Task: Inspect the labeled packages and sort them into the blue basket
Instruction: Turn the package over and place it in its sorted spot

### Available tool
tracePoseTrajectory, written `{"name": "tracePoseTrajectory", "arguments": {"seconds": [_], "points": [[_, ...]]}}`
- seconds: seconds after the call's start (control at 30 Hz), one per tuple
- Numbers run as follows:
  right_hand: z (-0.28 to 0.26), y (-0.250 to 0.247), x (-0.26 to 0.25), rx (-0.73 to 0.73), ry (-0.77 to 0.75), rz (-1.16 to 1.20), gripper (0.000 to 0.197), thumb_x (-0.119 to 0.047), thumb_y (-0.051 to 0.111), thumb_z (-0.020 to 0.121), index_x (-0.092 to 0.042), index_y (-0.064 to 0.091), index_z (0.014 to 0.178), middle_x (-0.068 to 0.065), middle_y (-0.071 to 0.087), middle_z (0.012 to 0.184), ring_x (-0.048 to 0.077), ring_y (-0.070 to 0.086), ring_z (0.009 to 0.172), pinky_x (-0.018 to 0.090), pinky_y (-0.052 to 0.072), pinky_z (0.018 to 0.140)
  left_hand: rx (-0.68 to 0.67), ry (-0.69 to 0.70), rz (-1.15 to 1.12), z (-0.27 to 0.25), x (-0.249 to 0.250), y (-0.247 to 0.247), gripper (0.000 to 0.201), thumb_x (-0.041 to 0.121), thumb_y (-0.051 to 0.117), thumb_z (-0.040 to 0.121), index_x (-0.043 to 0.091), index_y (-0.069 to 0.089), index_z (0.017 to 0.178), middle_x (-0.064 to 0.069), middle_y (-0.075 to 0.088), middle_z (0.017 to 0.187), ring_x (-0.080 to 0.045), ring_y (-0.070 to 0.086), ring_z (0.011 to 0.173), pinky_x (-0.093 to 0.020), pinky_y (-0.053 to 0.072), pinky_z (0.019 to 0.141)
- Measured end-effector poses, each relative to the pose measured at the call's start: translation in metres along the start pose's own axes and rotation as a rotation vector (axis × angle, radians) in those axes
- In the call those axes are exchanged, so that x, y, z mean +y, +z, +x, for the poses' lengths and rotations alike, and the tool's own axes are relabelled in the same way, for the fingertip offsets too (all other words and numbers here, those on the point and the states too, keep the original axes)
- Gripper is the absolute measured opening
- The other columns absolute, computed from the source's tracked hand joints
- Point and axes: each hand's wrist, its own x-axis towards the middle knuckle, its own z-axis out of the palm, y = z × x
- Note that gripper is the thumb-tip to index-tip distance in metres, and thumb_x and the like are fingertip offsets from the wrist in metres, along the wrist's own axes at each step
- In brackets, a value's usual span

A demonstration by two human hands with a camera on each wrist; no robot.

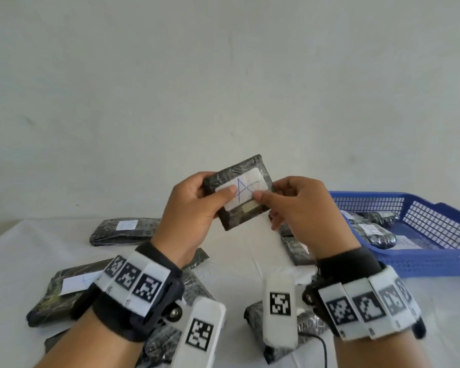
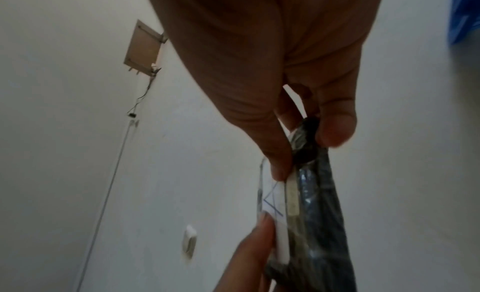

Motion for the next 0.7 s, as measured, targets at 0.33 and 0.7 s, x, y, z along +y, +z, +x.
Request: {"name": "tracePoseTrajectory", "arguments": {"seconds": [0.33, 0.7], "points": [[0.084, -0.006, 0.077, -0.195, 0.261, -0.468, 0.033, -0.025, 0.06, 0.103, 0.003, 0.072, 0.115, 0.016, 0.069, 0.101, 0.032, 0.065, 0.093, 0.044, 0.054, 0.096, 0.022, -0.352, 0.234, 0.086, -0.06, 0.015, 0.02, 0.002, 0.076, 0.091, 0.004, 0.063, 0.106, -0.016, 0.072, 0.097, -0.025, 0.072, 0.07, -0.03, 0.061, 0.05], [0.143, 0.002, 0.137, -0.378, 0.378, -0.822, 0.034, -0.016, 0.051, 0.104, -0.004, 0.065, 0.133, 0.016, 0.066, 0.134, 0.035, 0.062, 0.126, 0.037, 0.051, 0.099, -0.08, -0.451, 0.896, 0.166, -0.155, 0.041, 0.046, 0.039, 0.092, 0.075, 0.003, 0.064, 0.073, -0.012, 0.073, 0.079, -0.03, 0.072, 0.083, -0.037, 0.059, 0.073]]}}
